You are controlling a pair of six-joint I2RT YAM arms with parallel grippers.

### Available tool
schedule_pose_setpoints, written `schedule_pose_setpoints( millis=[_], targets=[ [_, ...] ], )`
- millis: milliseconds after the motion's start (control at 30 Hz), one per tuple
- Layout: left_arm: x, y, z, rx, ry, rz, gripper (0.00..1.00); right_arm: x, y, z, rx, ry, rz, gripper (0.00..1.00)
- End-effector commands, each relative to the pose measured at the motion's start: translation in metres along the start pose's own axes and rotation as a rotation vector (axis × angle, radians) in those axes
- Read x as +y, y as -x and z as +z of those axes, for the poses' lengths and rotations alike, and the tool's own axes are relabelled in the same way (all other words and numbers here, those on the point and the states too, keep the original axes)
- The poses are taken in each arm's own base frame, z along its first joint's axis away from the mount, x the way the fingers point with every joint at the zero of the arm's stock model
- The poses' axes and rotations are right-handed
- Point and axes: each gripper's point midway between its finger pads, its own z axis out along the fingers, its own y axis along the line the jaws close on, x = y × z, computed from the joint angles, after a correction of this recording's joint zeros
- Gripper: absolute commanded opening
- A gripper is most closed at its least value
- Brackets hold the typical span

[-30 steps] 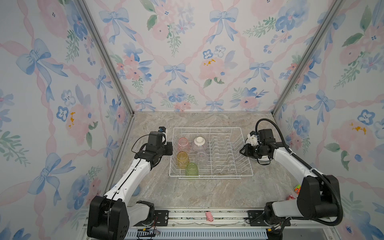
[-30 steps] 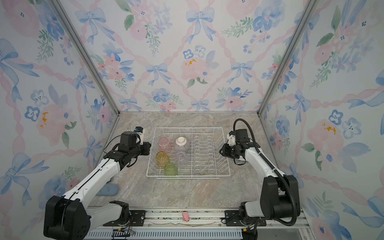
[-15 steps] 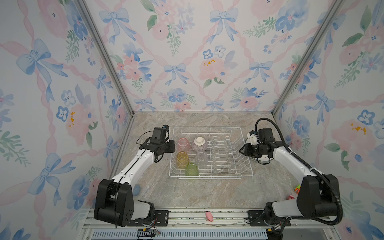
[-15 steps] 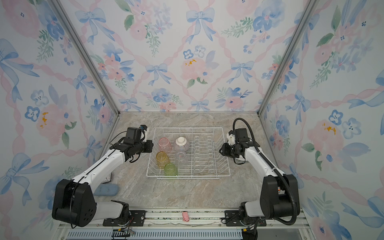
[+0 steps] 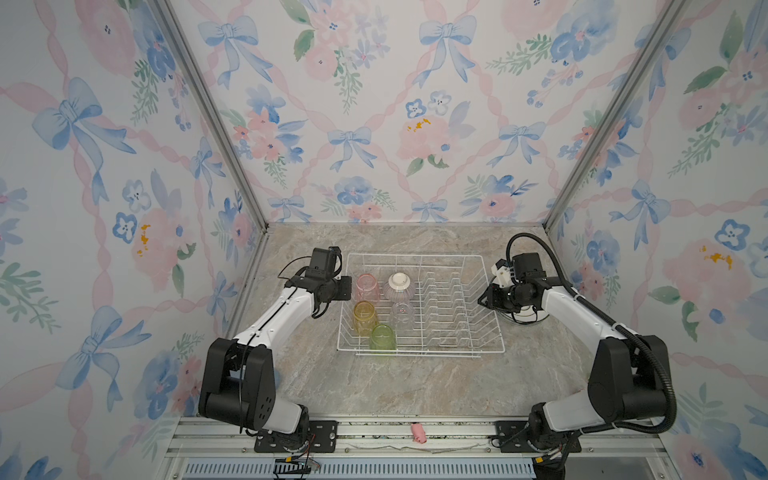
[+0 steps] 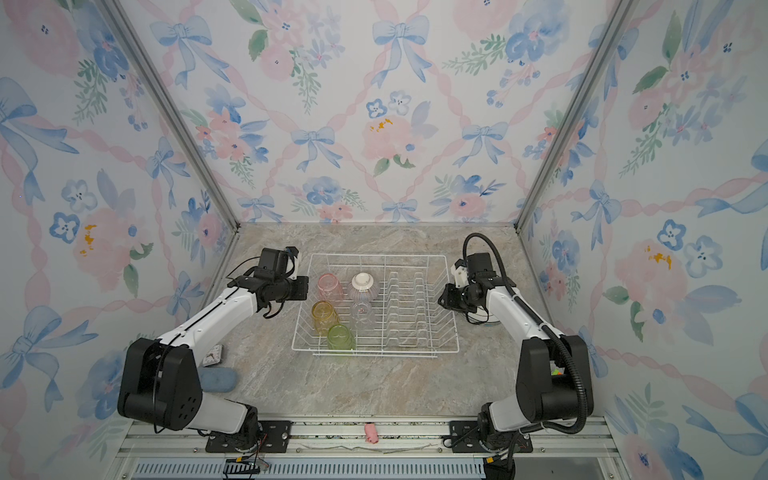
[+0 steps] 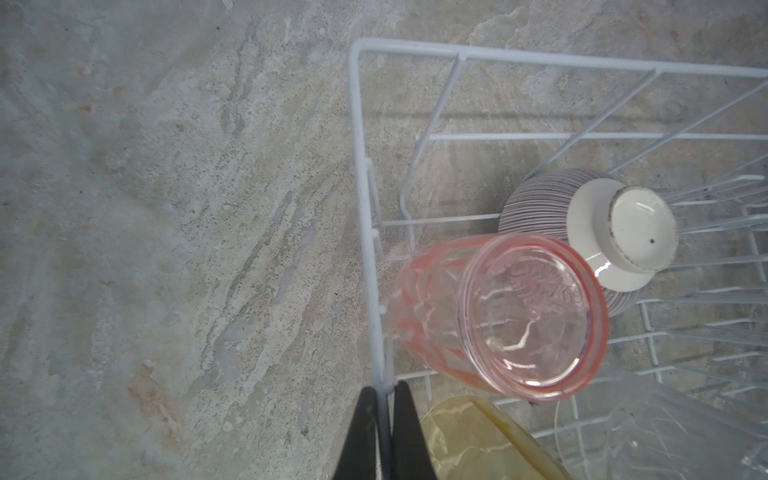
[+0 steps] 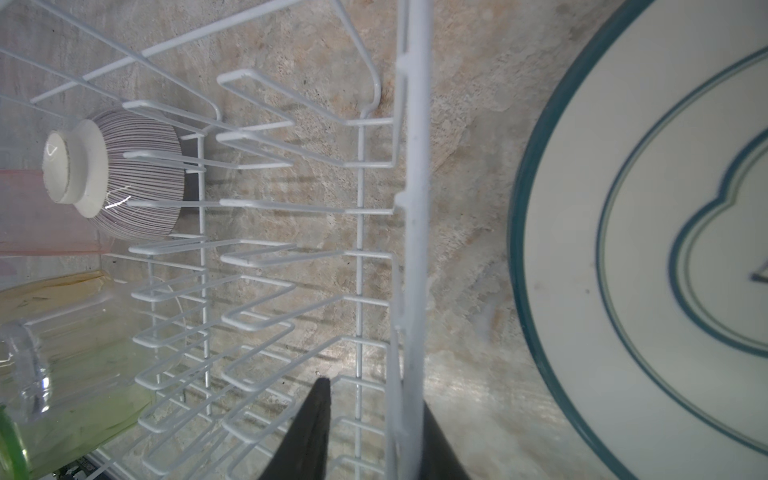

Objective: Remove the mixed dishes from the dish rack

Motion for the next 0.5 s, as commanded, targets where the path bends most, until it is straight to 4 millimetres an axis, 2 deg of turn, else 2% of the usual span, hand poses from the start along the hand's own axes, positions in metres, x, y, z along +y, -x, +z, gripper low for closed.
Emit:
schedule_pose_setpoints(
  millis=[0, 333, 467],
  targets=[
    [0.001, -0.012, 0.012, 0.060, 0.008, 0.038, 0.00, 0.015, 0.006, 0.001, 0.010, 0.039, -0.036, 0.26],
    [0.005, -0.006, 0.019, 0.063, 0.029, 0.053, 0.00, 0.018, 0.025, 0.009, 0.001, 0.027, -0.048, 0.06],
    [0.007, -0.004, 0.020, 0.064, 0.034, 0.053, 0.00, 0.019, 0.034, 0.012, -0.006, 0.029, -0.052, 0.04]
  ],
)
